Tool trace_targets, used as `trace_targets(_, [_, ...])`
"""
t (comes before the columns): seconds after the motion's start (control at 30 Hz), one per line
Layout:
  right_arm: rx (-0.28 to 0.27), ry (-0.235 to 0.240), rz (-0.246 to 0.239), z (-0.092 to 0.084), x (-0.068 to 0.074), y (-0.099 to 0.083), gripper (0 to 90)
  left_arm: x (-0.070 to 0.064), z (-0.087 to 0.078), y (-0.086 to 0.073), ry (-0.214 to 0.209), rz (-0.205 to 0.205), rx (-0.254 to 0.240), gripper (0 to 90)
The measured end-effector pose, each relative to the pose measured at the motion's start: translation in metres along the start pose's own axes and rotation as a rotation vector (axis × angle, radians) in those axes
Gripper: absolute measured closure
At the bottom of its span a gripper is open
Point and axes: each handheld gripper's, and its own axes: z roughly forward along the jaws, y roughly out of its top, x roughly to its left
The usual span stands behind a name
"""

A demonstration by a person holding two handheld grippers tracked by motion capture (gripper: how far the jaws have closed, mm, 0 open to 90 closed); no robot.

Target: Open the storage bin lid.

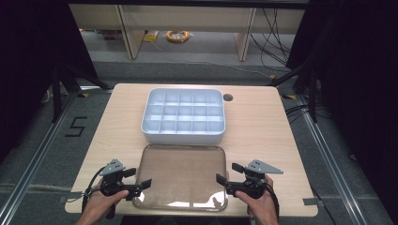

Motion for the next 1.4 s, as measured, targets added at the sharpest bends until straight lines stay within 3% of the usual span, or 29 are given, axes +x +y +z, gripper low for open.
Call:
trace_targets(0.03, [-0.014,-0.021,-0.032,0.001,-0.002,-0.001,16.2,-0.001,-0.001,-0.001,0.004,0.002,0.005,15.2])
trace_targets(0.07, [0.005,-0.004,-0.010,-0.001,0.000,-0.002,16.2,-0.002,-0.002,-0.001,-0.002,0.013,0.007,15.2])
trace_targets(0.1, [0.000,-0.018,-0.046,-0.002,-0.001,-0.003,16.2,-0.003,-0.002,-0.002,-0.006,0.009,0.006,15.2])
trace_targets(0.17, [0.002,-0.004,-0.013,-0.002,0.003,-0.005,16.2,-0.006,-0.003,-0.003,-0.002,0.022,0.009,15.2])
trace_targets(0.27, [0.001,0.004,-0.034,-0.003,0.004,-0.007,16.2,-0.009,-0.004,-0.005,-0.008,0.028,0.010,15.2])
trace_targets(0.3, [0.003,0.003,-0.018,-0.003,0.006,-0.008,16.2,-0.009,-0.004,-0.006,-0.015,0.035,0.007,15.2])
trace_targets(0.33, [-0.002,-0.013,-0.054,-0.002,0.005,-0.008,16.2,-0.010,-0.005,-0.007,-0.012,0.030,0.014,15.2])
trace_targets(0.43, [0.029,-0.002,-0.042,-0.004,0.008,-0.010,16.2,-0.013,-0.005,-0.008,-0.018,0.040,0.005,15.2])
trace_targets(0.47, [0.012,0.019,-0.050,-0.002,0.008,-0.011,16.1,-0.014,-0.006,-0.009,-0.013,0.034,0.007,15.2])
trace_targets(0.53, [0.027,0.001,-0.073,-0.003,0.009,-0.012,16.2,-0.015,-0.007,-0.011,-0.014,0.042,0.004,15.2])
trace_targets(0.63, [0.027,0.002,-0.075,-0.003,0.012,-0.013,16.2,-0.019,-0.009,-0.012,-0.007,0.052,0.010,15.2])
trace_targets(0.67, [0.036,0.006,-0.046,-0.004,0.014,-0.014,16.2,-0.019,-0.009,-0.012,-0.018,0.069,0.012,15.2])
trace_targets(0.77, [0.032,0.005,-0.078,-0.006,0.013,-0.017,16.2,-0.022,-0.009,-0.014,-0.025,0.080,0.007,15.2])
trace_targets(0.87, [0.047,-0.019,-0.075,-0.008,0.015,-0.019,16.2,-0.025,-0.009,-0.016,-0.034,0.088,0.008,15.2])
trace_targets(0.9, [0.033,0.007,-0.044,-0.009,0.018,-0.021,16.2,-0.025,-0.010,-0.016,-0.033,0.094,0.017,15.2])
trace_targets(0.93, [0.035,-0.004,-0.074,-0.008,0.016,-0.021,16.2,-0.026,-0.010,-0.017,-0.039,0.098,0.017,15.2])
trace_targets(1.07, [0.052,-0.011,-0.075,-0.011,0.017,-0.024,16.2,-0.029,-0.012,-0.019,-0.033,0.098,0.036,15.2])
trace_targets(1.1, [0.047,0.002,-0.045,-0.012,0.020,-0.026,16.2,-0.029,-0.012,-0.020,-0.042,0.098,0.028,15.2])
trace_targets(1.2, [0.049,0.004,-0.066,-0.014,0.020,-0.027,16.3,-0.029,-0.013,-0.023,-0.043,0.100,0.026,15.2])
trace_targets(1.23, [0.069,-0.010,-0.046,-0.016,0.023,-0.029,16.3,-0.029,-0.014,-0.023,-0.044,0.099,0.033,15.2])
trace_targets(1.27, [0.063,-0.012,-0.075,-0.016,0.021,-0.029,16.3,-0.029,-0.014,-0.023,-0.046,0.098,0.036,15.2])
trace_targets(1.33, [0.076,0.006,-0.074,-0.016,0.022,-0.031,16.4,-0.029,-0.015,-0.024,-0.044,0.097,0.029,15.2])
trace_targets(1.37, [0.084,-0.002,-0.040,-0.016,0.026,-0.034,16.4,-0.030,-0.016,-0.025,-0.042,0.096,0.035,15.2])
trace_targets(1.4, [0.091,-0.012,-0.091,-0.015,0.023,-0.035,16.5,-0.030,-0.017,-0.025,-0.041,0.103,0.047,15.2])
